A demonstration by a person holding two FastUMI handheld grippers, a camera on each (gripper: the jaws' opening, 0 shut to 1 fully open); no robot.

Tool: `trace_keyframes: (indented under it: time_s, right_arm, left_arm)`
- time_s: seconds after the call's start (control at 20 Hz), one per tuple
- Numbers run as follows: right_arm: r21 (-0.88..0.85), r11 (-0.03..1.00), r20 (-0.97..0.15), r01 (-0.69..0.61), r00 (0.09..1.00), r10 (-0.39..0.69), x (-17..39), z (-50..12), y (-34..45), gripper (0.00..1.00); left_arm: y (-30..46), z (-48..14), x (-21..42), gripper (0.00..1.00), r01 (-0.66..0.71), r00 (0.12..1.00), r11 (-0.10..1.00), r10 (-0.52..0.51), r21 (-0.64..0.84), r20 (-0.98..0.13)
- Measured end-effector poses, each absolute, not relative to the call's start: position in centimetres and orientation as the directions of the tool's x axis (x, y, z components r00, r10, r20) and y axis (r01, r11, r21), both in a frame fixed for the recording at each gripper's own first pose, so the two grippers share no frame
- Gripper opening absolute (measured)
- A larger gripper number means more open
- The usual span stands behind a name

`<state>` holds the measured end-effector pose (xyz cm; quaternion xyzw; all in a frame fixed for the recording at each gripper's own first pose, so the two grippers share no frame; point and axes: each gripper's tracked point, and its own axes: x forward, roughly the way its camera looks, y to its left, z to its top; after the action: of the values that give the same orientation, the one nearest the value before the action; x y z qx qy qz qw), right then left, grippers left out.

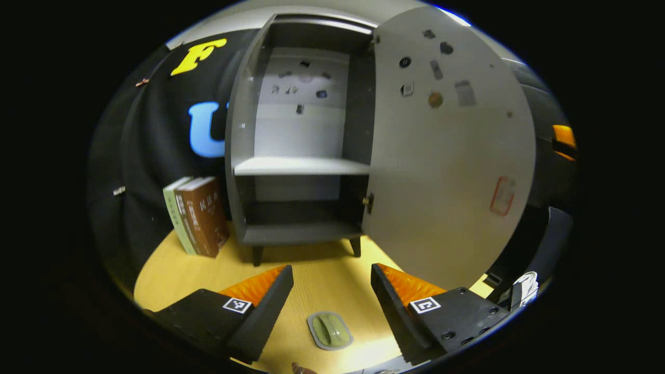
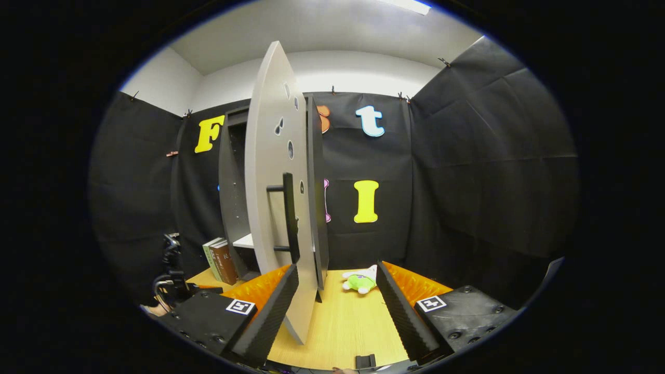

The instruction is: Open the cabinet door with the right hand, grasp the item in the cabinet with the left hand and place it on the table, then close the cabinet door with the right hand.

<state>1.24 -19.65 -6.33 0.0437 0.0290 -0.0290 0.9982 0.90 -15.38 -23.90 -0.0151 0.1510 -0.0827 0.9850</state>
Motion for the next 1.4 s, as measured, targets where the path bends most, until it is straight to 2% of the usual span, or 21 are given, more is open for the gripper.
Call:
trace_keyframes:
  time_s: [0.15, 0.2, 0.4, 0.7, 0.8, 0.85, 0.9, 1.05, 1.2, 1.25, 1.3, 1.35, 1.4]
  right_arm:
    - [0.076, 0.996, -0.022, 0.043, 0.999, -0.042, 1.6, -4.7, -18.1, 1.00]
    - [0.070, 0.997, -0.008, 0.035, 0.999, -0.034, 1.9, -4.2, -17.7, 0.97]
    - [0.062, 0.998, -0.010, -0.002, 1.000, 0.002, 3.8, -3.5, -16.9, 0.96]
    - [0.043, 0.994, -0.018, -0.104, 0.994, 0.105, 7.4, -3.6, -15.8, 0.96]
    - [0.055, 0.990, -0.019, -0.127, 0.992, 0.128, 8.3, -3.7, -16.0, 0.96]
    - [0.070, 0.987, -0.014, -0.142, 0.990, 0.144, 8.8, -3.7, -15.9, 0.92]
    - [0.087, 0.983, -0.010, -0.163, 0.986, 0.164, 8.9, -3.7, -15.8, 0.96]
    - [0.113, 0.969, -0.004, -0.219, 0.975, 0.221, 9.4, -3.8, -15.1, 0.96]
    - [0.118, 0.949, -0.003, -0.291, 0.956, 0.293, 9.7, -3.8, -13.2, 0.96]
    - [0.122, 0.942, -0.002, -0.314, 0.948, 0.317, 9.7, -3.9, -12.3, 1.00]
    - [0.126, 0.934, -0.002, -0.334, 0.941, 0.337, 9.7, -3.9, -11.4, 0.92]
    - [0.130, 0.928, -0.009, -0.348, 0.936, 0.352, 9.8, -4.1, -10.5, 0.92]
    - [0.133, 0.925, -0.015, -0.355, 0.933, 0.360, 9.9, -4.2, -9.8, 0.92]
  left_arm:
    - [-15.8, -18.5, -0.5, 0.95, 0.239, 0.941, 0.968, -0.249, -0.069, -0.227]
    - [-15.7, -17.0, -0.9, 0.95, 0.255, 0.940, 0.963, -0.268, -0.085, -0.211]
    - [-15.1, -12.0, -1.8, 0.95, 0.305, 0.934, 0.944, -0.322, -0.127, -0.156]
    - [-13.4, -6.0, -0.7, 0.92, 0.290, 0.949, 0.950, -0.301, -0.119, -0.091]
    - [-12.6, -4.3, -0.1, 0.95, 0.270, 0.958, 0.955, -0.280, -0.126, -0.069]
    - [-12.2, -3.9, 0.2, 0.95, 0.255, 0.963, 0.959, -0.264, -0.122, -0.063]
    - [-11.8, -3.7, 0.3, 0.95, 0.242, 0.966, 0.963, -0.250, -0.121, -0.064]
    - [-12.1, -4.0, 0.5, 0.94, 0.231, 0.966, 0.960, -0.246, -0.159, -0.081]
    - [-11.1, -3.8, 1.3, 0.97, 0.179, 0.979, 0.975, -0.191, -0.134, -0.075]
    - [-10.7, -3.5, 1.5, 0.92, 0.161, 0.983, 0.980, -0.170, -0.118, -0.066]
    - [-10.4, -3.3, 1.8, 0.92, 0.152, 0.986, 0.983, -0.158, -0.106, -0.054]
    - [-10.3, -3.0, 2.0, 0.95, 0.149, 0.987, 0.984, -0.154, -0.098, -0.045]
    - [-10.1, -3.0, 2.2, 0.92, 0.150, 0.987, 0.985, -0.154, -0.090, -0.038]
